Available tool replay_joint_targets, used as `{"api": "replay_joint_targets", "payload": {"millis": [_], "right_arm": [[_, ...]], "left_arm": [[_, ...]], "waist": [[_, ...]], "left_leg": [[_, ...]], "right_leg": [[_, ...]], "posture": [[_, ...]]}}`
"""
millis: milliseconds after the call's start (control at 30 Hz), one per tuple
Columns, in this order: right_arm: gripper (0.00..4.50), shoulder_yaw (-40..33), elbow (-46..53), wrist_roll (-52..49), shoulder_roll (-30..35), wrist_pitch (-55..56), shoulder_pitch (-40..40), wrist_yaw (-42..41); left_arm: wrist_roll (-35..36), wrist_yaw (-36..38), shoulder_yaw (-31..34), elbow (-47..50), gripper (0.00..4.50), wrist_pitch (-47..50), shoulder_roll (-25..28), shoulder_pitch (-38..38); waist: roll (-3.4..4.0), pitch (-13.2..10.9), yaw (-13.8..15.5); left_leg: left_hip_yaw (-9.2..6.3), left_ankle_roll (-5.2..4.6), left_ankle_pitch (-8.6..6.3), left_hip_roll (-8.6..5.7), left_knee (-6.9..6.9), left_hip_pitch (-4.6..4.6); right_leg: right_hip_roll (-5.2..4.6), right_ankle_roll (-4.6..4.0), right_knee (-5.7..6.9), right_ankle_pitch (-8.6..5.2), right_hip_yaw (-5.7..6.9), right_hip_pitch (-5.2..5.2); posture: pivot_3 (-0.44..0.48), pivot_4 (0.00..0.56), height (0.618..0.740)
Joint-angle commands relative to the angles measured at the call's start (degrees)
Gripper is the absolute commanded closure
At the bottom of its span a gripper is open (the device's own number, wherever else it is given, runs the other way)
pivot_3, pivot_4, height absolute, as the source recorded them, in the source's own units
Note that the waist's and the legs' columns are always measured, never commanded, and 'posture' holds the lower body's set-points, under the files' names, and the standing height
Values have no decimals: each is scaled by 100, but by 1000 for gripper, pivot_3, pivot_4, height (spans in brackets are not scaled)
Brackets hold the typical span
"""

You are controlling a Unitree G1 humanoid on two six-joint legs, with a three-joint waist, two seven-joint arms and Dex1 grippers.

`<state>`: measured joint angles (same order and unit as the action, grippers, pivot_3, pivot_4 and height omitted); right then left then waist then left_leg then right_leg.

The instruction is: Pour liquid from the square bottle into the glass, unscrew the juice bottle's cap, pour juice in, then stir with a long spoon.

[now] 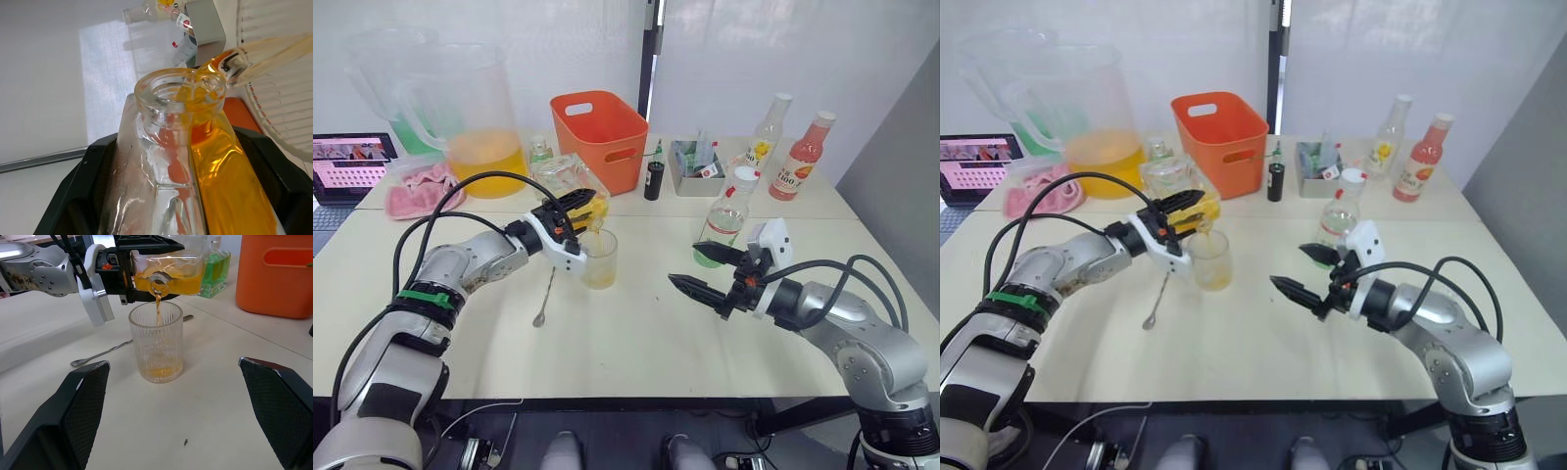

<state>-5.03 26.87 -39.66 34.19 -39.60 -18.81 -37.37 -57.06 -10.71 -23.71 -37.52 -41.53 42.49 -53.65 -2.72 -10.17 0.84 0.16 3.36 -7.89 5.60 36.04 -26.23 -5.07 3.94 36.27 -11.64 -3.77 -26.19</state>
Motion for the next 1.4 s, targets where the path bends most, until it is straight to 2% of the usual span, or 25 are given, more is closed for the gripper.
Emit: {"api": "replay_joint_targets", "payload": {"millis": [33,700,867,1200,1267,1400], "right_arm": [[34,-53,177,-140,-10,-24,-100,-16],[34,1,200,-164,-16,-129,-221,-75],[34,14,180,-141,10,-130,-231,-124],[34,80,74,-102,6,-113,-339,-227],[34,96,48,-95,26,-122,-365,-264],[34,123,2,-86,50,-127,-415,-329]], "left_arm": [[103,-288,195,376,1690,46,100,-315],[137,-290,307,491,1690,271,63,-260],[1239,517,586,368,1690,255,-135,-145],[1907,1036,753,543,1690,403,-172,64],[2299,1295,889,655,1690,506,-231,175],[3545,2184,1360,1024,1690,1209,-521,353]], "waist": [[0,0,0],[0,0,0],[0,0,-2],[0,0,-14],[0,0,-14],[0,0,-11]], "left_leg": [[0,0,0,0,0,0],[0,0,0,0,4,0],[0,0,0,0,6,0],[-1,0,0,0,17,2],[-2,0,0,0,20,3],[-2,0,0,0,27,2]], "right_leg": [[0,0,0,0,0,0],[0,0,5,0,0,0],[0,0,7,0,0,0],[0,1,36,-2,-1,-4],[0,1,41,-2,-1,-4],[0,1,46,-2,-1,-3]], "posture": [[0,150,703],[0,150,703],[0,150,703],[0,150,703],[0,150,703],[0,150,703]]}}
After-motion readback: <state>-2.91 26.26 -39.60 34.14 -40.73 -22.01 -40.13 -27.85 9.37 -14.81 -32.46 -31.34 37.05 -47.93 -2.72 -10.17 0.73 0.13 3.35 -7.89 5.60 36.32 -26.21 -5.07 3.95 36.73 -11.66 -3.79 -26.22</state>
